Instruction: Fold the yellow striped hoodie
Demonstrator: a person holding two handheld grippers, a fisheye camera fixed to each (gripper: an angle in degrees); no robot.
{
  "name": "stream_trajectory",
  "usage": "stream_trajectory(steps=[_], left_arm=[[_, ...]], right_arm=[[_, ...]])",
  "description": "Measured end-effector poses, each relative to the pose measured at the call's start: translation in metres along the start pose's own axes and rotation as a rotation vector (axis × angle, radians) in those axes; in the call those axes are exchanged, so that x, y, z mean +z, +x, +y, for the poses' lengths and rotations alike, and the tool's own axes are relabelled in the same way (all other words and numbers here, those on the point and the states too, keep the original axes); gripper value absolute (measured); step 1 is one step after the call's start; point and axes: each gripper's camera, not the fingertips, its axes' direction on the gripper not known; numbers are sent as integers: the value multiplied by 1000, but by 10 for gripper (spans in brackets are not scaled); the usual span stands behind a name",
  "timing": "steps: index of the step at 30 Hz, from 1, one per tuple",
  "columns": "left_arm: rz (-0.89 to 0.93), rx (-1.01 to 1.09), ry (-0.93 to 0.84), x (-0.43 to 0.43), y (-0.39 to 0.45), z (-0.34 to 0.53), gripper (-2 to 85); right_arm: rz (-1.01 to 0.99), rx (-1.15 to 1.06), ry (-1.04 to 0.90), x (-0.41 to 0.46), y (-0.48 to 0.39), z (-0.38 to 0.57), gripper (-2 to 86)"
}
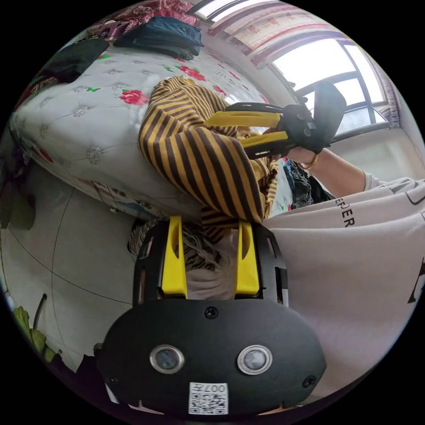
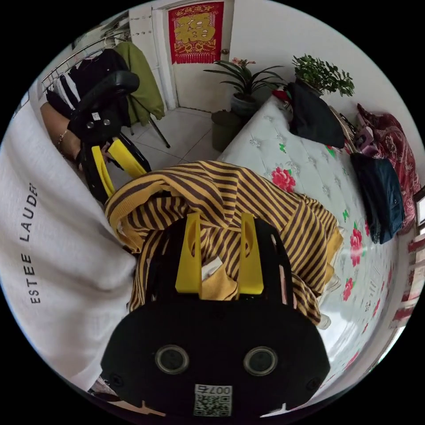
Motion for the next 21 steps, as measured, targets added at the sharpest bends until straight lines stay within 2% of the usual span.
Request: stream_trajectory(steps=[3,8,11,13,17,21], left_arm=[[-16,-1,0,3,-7,-3,164],[-64,-18,-4,-4,-13,7,165],[-102,12,-22,-8,-2,19,166],[-131,73,-17,-5,15,25,168],[-126,173,8,18,41,12,177],[-272,239,-93,85,50,-19,159]], right_arm=[[8,93,16,3,22,-8,41],[-107,274,115,-25,70,4,9],[-93,366,253,-64,88,19,5],[-63,448,362,-100,98,30,3],[50,523,458,-147,93,41,2],[187,581,569,-208,65,63,1]])
